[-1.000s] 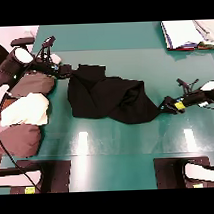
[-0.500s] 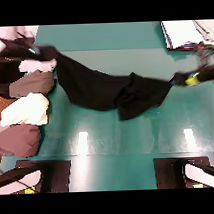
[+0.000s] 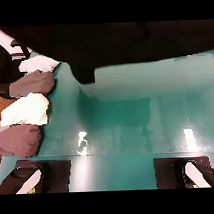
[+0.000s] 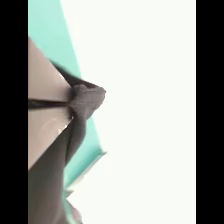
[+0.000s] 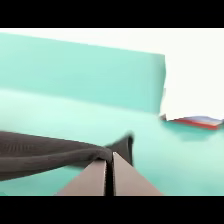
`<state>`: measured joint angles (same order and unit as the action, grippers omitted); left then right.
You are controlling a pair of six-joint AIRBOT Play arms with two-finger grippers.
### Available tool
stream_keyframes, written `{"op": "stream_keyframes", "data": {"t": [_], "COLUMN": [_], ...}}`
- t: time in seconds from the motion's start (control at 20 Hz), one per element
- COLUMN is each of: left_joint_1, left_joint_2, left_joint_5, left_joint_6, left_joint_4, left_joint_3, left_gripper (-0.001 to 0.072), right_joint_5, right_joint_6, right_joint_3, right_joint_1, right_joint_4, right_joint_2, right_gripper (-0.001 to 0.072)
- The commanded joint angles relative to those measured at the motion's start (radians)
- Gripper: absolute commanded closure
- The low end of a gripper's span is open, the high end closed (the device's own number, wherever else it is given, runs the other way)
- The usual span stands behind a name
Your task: Fold the shirts.
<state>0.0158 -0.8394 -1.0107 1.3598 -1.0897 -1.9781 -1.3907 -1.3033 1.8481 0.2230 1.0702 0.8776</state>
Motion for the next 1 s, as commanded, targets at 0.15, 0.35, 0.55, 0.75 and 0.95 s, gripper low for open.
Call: {"op": "stream_keyframes", "data": {"t": [0.15, 0.35, 0.55, 0.75, 0.95], "left_joint_1": [-0.001, -0.001, -0.001, -0.002, -0.010], "left_joint_2": [0.005, -0.161, -0.457, -0.739, -0.822], "left_joint_5": [-0.034, -0.113, -0.190, -0.162, -0.163], "left_joint_6": [0.002, 0.003, 0.002, 0.000, 0.007], "left_joint_4": [-0.031, -0.032, -0.032, -0.033, -0.032], "left_joint_3": [-0.047, 0.099, 0.205, 0.225, 0.224], "left_gripper": [0.0688, 0.0686, 0.0685, 0.0685, 0.0205], "right_joint_5": [-0.181, -0.259, -0.250, -0.096, -0.011], "right_joint_6": [-0.097, -0.190, -0.219, -0.219, -0.212], "right_joint_3": [0.179, 0.037, -0.208, -0.333, -0.333], "right_joint_1": [0.092, 0.042, -0.108, -0.177, -0.179], "right_joint_4": [0.002, 0.008, 0.187, 0.202, 0.095], "right_joint_2": [0.053, 0.184, 0.351, 0.542, 0.648], "right_gripper": [0.0698, 0.0698, 0.0698, 0.0697, 0.0336]}}
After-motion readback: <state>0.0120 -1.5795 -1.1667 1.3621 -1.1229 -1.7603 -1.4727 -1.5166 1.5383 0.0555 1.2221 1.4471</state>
